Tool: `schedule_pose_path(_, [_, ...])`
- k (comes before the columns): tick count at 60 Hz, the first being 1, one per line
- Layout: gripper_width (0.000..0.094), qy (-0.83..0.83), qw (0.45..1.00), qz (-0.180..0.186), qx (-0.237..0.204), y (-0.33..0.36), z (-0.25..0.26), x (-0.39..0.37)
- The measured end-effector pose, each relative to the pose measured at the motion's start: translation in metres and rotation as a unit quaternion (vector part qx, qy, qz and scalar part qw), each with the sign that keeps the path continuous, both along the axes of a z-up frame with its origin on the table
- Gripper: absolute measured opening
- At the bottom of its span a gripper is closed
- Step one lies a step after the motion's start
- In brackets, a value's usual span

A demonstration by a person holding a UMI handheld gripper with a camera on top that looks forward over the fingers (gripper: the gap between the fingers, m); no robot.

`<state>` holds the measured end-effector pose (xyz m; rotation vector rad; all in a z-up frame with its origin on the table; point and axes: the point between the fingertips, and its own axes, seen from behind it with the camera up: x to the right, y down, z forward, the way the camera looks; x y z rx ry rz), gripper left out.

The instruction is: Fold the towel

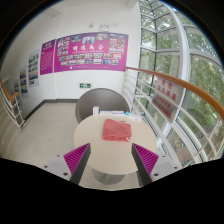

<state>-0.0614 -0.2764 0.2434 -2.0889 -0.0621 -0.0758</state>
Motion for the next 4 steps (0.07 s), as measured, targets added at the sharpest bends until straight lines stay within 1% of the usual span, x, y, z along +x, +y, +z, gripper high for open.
schedule_pose_path(4, [0.0854,-0.003,1.0,0.001,0.003,-0.0045,0.0057,-0.0007])
